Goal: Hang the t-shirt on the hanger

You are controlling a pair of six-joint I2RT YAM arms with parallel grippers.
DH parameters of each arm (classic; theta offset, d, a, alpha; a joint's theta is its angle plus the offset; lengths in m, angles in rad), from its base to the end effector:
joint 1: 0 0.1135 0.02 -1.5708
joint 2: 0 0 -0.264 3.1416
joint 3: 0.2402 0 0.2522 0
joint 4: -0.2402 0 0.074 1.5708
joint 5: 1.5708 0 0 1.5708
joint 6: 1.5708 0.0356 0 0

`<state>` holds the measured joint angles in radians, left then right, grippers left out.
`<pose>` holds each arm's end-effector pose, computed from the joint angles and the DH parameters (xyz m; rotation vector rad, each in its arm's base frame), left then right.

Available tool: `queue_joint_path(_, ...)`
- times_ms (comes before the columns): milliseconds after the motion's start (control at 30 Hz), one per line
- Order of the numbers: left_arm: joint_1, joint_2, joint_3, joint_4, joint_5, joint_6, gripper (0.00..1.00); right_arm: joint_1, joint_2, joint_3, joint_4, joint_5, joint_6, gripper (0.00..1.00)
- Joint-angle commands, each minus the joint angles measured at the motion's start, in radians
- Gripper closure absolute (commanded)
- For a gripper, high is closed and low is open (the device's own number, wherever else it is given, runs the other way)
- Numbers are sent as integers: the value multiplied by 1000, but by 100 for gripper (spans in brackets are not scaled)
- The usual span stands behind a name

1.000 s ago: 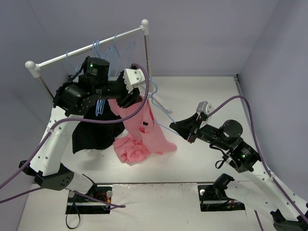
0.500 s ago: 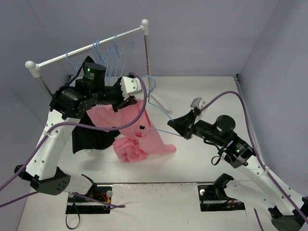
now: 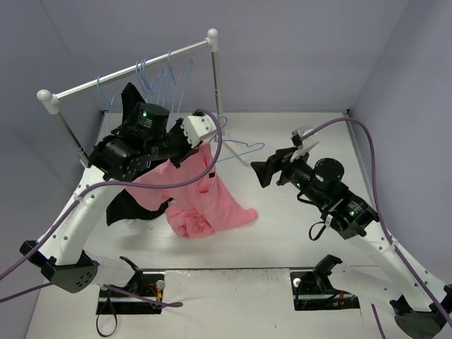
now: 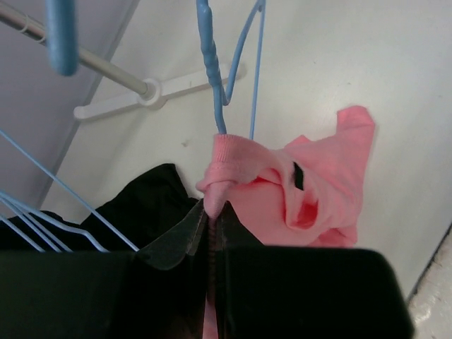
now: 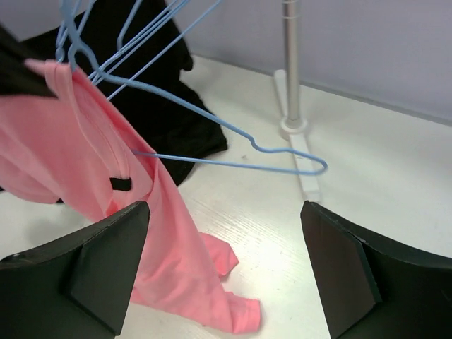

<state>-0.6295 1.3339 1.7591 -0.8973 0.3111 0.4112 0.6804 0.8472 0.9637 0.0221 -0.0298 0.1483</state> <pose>0.1977 -0.1575 0.4768 1.1837 1.6719 -0.4539 0.1471 0.1204 0.4146 -0.4107 1.4115 0.7001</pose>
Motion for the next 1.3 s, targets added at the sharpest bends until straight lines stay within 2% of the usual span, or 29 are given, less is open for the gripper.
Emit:
queue_joint_path(0, -105, -26, -15, 216, -259, -74, 100, -4, -25, 42, -19, 174, 121, 14)
queue_joint_path(133, -189, 12, 10, 251, -413, -143, 100, 3, -20, -9, -19, 195, 278, 19)
queue_joint_path(367, -245, 59, 39, 311, -579, -238, 100, 70, 83, -56, -19, 298, 603, 27)
queue_joint_path(500, -269, 79, 42, 342, -638, -260, 100, 153, 183, -31, -2, 361, 705, 28)
queue_joint_path(667, -279, 75, 27, 363, -657, -290, 100, 197, 291, 2, 26, 383, 819, 29)
queue_joint_path(1267, -294, 47, -24, 391, -681, -348, 100, 248, 472, 67, 69, 458, 935, 30)
